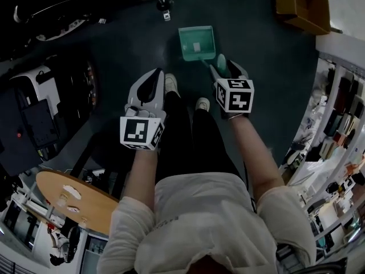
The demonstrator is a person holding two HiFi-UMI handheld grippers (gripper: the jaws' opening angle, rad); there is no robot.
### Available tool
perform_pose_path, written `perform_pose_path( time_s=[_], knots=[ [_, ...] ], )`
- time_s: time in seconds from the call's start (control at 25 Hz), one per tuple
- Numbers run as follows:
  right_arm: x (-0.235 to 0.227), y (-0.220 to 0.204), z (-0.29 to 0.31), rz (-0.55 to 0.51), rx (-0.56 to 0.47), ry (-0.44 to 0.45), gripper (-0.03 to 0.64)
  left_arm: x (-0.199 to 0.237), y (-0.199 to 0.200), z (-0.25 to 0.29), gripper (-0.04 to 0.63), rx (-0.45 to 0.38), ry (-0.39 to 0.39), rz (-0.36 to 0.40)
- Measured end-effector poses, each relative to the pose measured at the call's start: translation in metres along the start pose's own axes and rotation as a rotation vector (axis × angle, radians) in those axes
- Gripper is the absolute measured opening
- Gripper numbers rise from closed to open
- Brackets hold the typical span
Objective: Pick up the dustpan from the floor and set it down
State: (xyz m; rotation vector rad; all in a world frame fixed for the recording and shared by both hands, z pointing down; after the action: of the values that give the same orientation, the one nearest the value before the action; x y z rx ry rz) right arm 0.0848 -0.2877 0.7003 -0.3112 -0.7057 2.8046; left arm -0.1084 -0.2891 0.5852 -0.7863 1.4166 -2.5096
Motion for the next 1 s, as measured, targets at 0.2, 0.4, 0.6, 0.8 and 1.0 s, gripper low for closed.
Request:
perform_pose_path(
  time_s=[0.2, 0.4, 0.6, 0.8, 1.0],
  knots=[
    [0.003, -0.002, 0.032, 0.008, 0.068, 0.019, 0.229, 0.011, -0.010, 0.010, 0.008, 0.012, 0.011, -0.018],
    [0.006, 0.001, 0.042, -0.038, 0.114, -0.007, 0.058, 0.010, -0.011, 0.013, 0.008, 0.019, 0.005, -0.020],
    [0.001, 0.005, 0.030, 0.010, 0.088, -0.047, -0.002, 0.008, -0.005, 0.004, 0.008, 0.013, 0.000, -0.008],
    [0.005, 0.007, -0.020, 0.025, 0.042, -0.046, -0.003, -0.006, 0.009, -0.019, 0.008, -0.011, -0.008, 0.003],
    [0.012, 0.008, -0.082, -0.002, -0.010, -0.028, -0.003, -0.029, 0.031, -0.047, 0.008, -0.062, -0.031, 0.040]
  ],
)
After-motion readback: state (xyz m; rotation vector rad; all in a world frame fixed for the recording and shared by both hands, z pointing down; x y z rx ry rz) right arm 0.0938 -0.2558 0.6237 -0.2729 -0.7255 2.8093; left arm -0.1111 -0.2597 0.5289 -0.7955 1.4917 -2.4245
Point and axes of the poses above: the fingertips, and each gripper's own axes: z forward along the fingers, x to its left, y out of its top, the point moved 3 cm from there along -z, backward along the fingers, and after that the axes turned 6 degrees about -z, right-handed, at the moved point
